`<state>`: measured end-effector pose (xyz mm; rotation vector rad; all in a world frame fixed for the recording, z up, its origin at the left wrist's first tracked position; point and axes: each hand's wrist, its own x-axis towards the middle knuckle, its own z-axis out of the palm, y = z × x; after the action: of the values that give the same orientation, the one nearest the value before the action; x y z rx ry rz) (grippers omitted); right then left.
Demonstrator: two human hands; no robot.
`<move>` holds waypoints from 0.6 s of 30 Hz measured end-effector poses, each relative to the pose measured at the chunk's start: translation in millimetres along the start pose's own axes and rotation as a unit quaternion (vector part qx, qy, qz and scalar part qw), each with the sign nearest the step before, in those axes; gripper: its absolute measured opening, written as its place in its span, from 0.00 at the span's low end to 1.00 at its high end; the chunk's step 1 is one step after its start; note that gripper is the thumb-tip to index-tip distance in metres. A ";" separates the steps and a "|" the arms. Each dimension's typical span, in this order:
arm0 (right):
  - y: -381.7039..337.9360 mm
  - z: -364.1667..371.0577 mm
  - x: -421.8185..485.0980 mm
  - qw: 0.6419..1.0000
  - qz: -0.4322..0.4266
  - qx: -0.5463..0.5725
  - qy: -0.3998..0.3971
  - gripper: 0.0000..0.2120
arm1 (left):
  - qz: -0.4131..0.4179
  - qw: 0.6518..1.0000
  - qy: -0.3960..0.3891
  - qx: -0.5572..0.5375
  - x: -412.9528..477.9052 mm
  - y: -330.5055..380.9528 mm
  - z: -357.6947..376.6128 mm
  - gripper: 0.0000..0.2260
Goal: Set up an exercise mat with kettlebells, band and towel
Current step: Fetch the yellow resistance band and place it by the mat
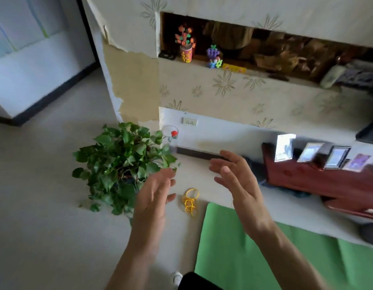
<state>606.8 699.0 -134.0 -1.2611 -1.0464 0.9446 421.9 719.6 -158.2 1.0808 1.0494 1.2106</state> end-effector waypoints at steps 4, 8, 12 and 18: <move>20.6 -19.2 21.0 0.998 0.024 -0.001 0.059 0.26 | -0.044 0.998 -0.054 0.011 44.6 -21.0 21.6 0.22; 58.1 -33.6 60.3 0.992 0.043 0.010 0.122 0.27 | -0.057 0.991 -0.106 0.066 95.2 -43.4 35.8 0.23; 106.8 -38.7 111.5 0.983 0.066 0.017 0.168 0.24 | -0.089 0.981 -0.132 0.114 167.6 -70.0 50.0 0.26; 157.4 -55.1 181.2 0.973 0.098 0.005 0.210 0.24 | -0.129 0.966 -0.170 0.146 255.4 -120.3 80.3 0.25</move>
<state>710.4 871.7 -275.7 -1.4964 -0.5927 0.7792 539.6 963.8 -270.8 1.2790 1.0771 0.6453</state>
